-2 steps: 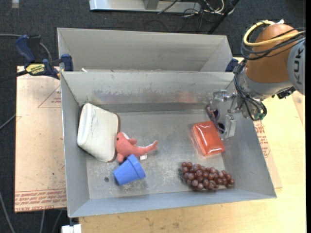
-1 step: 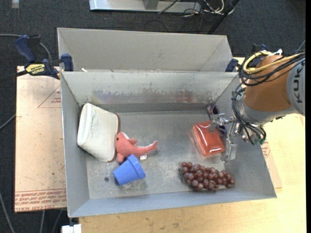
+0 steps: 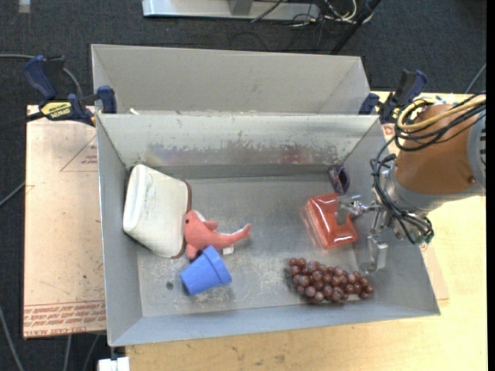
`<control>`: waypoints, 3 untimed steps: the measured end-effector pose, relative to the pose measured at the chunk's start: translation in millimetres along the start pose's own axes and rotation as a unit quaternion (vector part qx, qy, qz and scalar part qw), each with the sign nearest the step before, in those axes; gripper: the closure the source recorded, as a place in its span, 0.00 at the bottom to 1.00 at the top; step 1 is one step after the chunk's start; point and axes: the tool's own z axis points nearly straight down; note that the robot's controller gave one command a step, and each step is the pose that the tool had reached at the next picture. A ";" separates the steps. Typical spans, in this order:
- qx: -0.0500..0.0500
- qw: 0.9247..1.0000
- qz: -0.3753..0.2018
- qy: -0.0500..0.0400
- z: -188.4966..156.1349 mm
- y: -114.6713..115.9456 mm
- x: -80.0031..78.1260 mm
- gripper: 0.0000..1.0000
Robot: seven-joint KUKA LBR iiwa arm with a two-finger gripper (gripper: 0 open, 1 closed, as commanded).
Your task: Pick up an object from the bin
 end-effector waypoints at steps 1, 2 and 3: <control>0.000 1.000 0.021 0.000 -25.1 16.7 31.7 0.00; 0.001 1.000 0.000 -0.003 18.5 26.5 28.6 0.00; 0.003 0.998 0.068 -0.004 30.0 49.0 42.4 1.00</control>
Offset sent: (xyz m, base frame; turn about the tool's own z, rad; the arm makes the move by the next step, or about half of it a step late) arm -0.0356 0.0232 -0.0332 -0.0129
